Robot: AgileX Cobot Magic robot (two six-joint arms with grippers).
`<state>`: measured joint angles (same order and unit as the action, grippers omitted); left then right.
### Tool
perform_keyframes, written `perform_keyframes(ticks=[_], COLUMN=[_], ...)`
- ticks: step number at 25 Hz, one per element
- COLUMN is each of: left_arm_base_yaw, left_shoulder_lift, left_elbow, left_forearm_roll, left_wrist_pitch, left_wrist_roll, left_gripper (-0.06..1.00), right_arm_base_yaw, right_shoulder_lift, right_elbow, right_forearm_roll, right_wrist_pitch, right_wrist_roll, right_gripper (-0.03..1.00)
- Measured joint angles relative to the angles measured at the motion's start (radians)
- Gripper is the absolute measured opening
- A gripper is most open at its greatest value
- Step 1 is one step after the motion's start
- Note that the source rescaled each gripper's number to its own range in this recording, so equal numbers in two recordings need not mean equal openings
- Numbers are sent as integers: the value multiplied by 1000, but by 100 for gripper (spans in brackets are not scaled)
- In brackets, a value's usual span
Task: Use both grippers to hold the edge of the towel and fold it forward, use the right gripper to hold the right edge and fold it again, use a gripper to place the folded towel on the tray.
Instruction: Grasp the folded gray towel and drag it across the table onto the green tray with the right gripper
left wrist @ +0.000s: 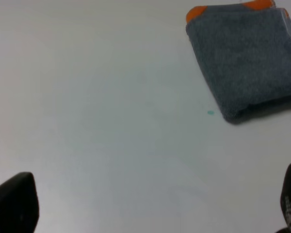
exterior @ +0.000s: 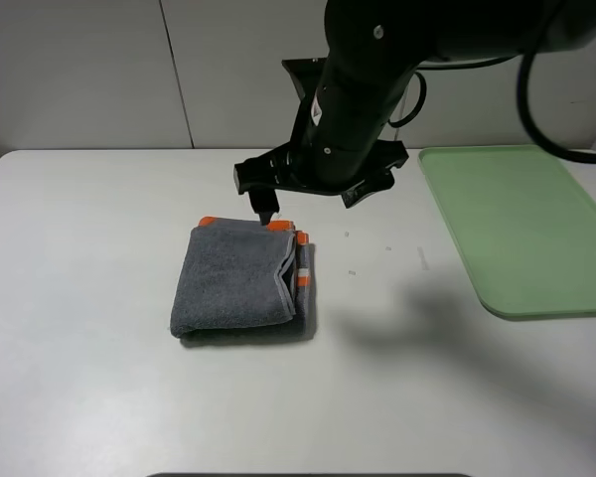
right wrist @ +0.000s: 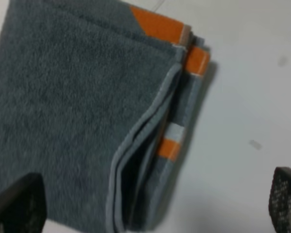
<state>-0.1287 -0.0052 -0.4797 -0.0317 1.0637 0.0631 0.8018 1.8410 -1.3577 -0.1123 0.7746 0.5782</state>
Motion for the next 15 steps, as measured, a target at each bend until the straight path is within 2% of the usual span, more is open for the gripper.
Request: perform_keyframes(ticks=[15], left_arm_base_yaw=[0], left_shoulder_lift=[0], left_elbow=[0], left_forearm_roll=[0], left_wrist_pitch=[0], left_wrist_roll=[0], left_gripper=[100], right_arm_base_yaw=[1], right_shoulder_lift=[269], right_elbow=[-124], right_forearm_roll=[126], right_wrist_pitch=[1], right_wrist_roll=[13], right_gripper=[100])
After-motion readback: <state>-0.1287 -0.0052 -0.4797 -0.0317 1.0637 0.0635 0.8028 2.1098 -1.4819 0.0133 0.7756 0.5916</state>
